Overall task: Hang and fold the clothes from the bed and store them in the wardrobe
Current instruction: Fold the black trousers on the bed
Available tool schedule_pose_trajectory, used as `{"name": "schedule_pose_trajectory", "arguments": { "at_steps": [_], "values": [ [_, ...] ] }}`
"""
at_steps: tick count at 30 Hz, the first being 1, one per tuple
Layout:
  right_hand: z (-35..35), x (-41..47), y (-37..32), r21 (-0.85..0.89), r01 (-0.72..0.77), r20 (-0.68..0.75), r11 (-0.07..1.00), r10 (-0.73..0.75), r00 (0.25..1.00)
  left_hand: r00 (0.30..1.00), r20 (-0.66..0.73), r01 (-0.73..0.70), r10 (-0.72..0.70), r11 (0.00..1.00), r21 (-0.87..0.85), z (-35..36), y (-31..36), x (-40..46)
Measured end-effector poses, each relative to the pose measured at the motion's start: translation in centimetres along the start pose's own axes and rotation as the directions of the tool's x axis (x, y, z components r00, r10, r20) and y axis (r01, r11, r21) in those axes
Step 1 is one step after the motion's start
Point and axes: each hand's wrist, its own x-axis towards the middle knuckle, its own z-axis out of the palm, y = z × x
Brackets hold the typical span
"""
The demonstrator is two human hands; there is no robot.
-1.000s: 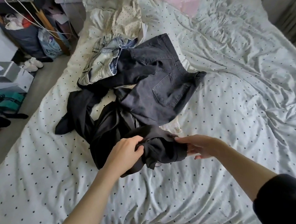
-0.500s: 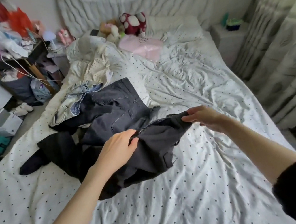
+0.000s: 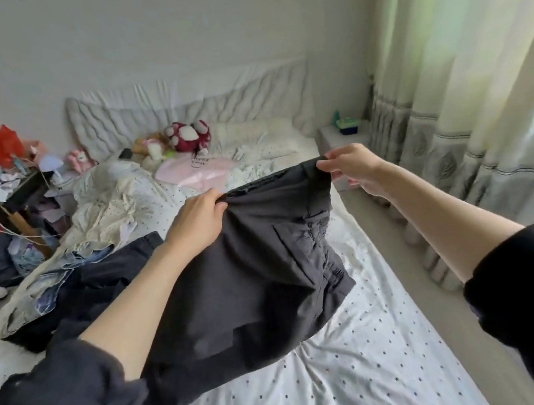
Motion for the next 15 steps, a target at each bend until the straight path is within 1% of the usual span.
{"name": "schedule_pose_trajectory", "arguments": {
  "at_steps": [2,5,7,8,10,11,13,15],
  "values": [
    [-1.2,1.2,-0.9,0.048,0.063,-0.036,0.997,-0.061,0.997,0.999,-0.042,-0.012,0.013,1.000,0.023,-0.5,1.5,2.4],
    [-1.5,2.6,-2.4,0.066,0.146,-0.054,0.987,-0.142,0.988,0.987,-0.162,0.005,-0.001,1.000,0.026,-0.6,2.1,3.8],
    [-1.9,3.6,-2.9,0.101,0.176,-0.070,0.979,-0.169,0.983,0.969,-0.246,-0.009,0.012,1.000,0.014,-0.3,2.4,4.4],
    [-1.9,4.0,-2.8,0.107,0.180,-0.078,0.978,-0.173,0.982,0.966,-0.258,-0.021,0.025,1.000,0.017,0.0,2.4,4.4],
    [-1.5,4.3,-1.5,0.106,0.148,-0.086,0.983,-0.139,0.987,0.977,-0.203,-0.056,0.059,0.998,0.022,1.4,1.9,3.7],
    [-1.2,4.2,0.0,0.102,0.106,-0.087,0.989,-0.098,0.991,0.987,-0.145,-0.071,0.073,0.997,0.021,2.7,1.5,3.0],
    [-0.6,3.7,4.3,0.079,0.001,-0.096,0.997,0.007,0.995,0.996,0.011,-0.085,0.085,0.996,0.009,5.9,1.1,1.1],
    [-0.3,2.6,9.1,0.038,-0.097,-0.093,0.995,0.100,0.991,0.984,0.151,-0.091,0.095,0.995,-0.036,9.3,1.3,-1.5]
  ]
}}
